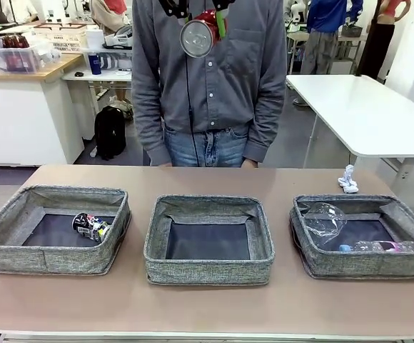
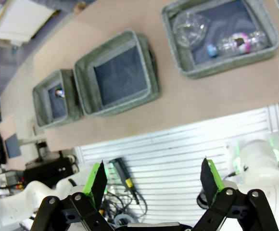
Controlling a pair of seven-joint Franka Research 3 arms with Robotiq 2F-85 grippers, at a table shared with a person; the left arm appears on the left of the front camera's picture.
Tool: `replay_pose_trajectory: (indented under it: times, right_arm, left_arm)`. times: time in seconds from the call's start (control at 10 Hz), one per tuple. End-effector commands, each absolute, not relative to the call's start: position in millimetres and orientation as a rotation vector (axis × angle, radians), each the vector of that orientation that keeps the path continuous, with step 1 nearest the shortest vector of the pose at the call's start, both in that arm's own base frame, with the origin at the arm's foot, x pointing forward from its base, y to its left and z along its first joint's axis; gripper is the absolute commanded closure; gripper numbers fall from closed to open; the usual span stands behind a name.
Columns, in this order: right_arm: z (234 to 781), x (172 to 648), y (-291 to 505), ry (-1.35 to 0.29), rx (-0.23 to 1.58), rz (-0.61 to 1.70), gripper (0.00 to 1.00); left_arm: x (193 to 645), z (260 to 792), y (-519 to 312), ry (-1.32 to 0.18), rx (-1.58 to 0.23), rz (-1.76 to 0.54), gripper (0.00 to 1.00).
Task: Sort the waste into the appropriate baskets.
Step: Place the picked waste into the Fabric basket indicated by the person.
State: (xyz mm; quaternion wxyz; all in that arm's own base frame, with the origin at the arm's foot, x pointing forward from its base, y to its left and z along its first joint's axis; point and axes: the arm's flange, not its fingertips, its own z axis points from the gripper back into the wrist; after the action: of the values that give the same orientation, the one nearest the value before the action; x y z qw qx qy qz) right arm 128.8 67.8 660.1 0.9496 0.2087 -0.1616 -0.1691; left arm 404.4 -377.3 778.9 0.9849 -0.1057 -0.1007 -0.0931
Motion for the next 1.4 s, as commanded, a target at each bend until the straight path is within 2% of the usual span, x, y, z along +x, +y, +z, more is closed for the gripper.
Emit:
replay_pose_trajectory:
  times: [0.0,1.2,1.3]
  right_arm:
    - [661.0,121.3,66.5,-0.323,0.433,-0.325,0.00]
    - [661.0,121.3,66.5,-0.323,0.433,-0.325,0.00]
    - [661.0,121.3,66.5,-0.323,0.433,-0.325,0.00]
  left_arm:
    - [401.4,779.4,-371.8,-0.211,-0.199,-0.197,0.55]
    - [404.4,778.9,-377.3,-0.202,-0.213,-0.187,0.55]
    - [399.4,773.6,-371.8,-0.259,-0.190,-0.220,0.55]
